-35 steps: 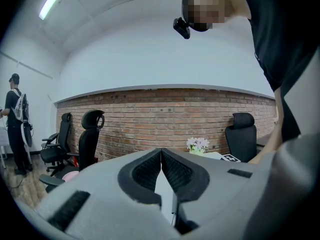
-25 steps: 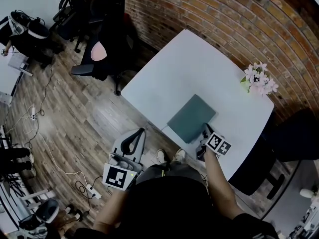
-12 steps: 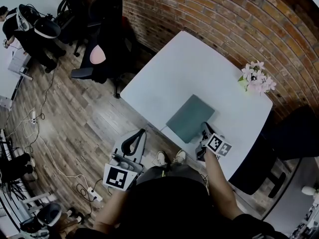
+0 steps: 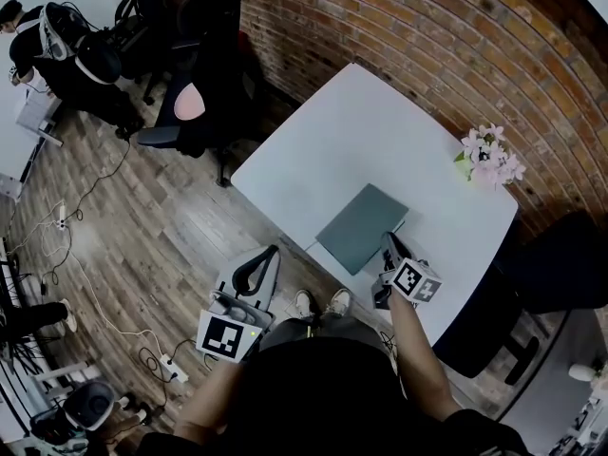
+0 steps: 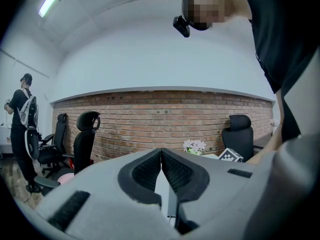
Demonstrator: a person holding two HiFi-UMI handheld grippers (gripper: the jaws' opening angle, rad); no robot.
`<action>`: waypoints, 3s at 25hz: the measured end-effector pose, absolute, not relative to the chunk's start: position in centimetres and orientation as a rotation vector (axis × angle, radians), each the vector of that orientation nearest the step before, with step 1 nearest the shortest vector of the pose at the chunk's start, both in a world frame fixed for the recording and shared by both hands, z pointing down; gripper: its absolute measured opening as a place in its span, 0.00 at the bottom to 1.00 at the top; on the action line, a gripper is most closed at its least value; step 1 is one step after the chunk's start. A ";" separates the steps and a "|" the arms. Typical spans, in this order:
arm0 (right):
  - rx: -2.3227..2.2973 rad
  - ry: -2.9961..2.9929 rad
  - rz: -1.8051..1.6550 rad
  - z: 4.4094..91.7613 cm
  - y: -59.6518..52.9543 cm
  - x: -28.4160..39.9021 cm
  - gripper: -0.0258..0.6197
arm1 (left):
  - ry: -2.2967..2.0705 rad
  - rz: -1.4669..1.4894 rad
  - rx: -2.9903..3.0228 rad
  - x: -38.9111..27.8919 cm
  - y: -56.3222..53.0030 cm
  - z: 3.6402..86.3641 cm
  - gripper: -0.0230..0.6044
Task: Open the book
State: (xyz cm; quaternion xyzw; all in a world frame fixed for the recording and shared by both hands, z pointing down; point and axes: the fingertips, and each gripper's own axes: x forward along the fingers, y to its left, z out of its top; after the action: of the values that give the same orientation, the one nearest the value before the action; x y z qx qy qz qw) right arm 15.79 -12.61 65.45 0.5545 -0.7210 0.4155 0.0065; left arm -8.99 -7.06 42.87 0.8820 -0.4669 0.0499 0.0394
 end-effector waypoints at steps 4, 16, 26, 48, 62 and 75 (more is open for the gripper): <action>1.700 -2.294 1.223 64.0 -13.1 15.1 0.11 | -1.436 0.141 2.696 -8.9 -7.2 42.9 0.07; 1.568 -2.411 0.982 60.4 -15.2 12.4 0.13 | -1.475 0.130 2.678 -9.1 -7.5 42.6 0.07; 1.488 -2.462 0.838 58.8 -16.7 10.4 0.14 | -1.514 0.110 2.660 -9.7 -8.1 42.4 0.07; 1.369 -2.545 0.642 57.0 -19.9 6.8 0.17 | -1.578 0.093 2.628 -11.0 -9.3 42.0 0.07; 1.280 -2.570 0.447 56.4 -22.0 4.4 0.18 | -1.607 0.098 2.609 -11.4 -9.1 41.9 0.07; 1.129 -2.659 0.335 56.8 -24.6 0.7 0.19 | -1.689 0.121 2.548 -13.1 -7.8 42.1 0.07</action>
State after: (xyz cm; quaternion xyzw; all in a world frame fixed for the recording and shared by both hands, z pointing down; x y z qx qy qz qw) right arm 0.70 -24.64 56.79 0.3855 -0.9081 0.1144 0.1166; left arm -13.10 -7.82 42.07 0.8322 -0.5515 0.0395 0.0411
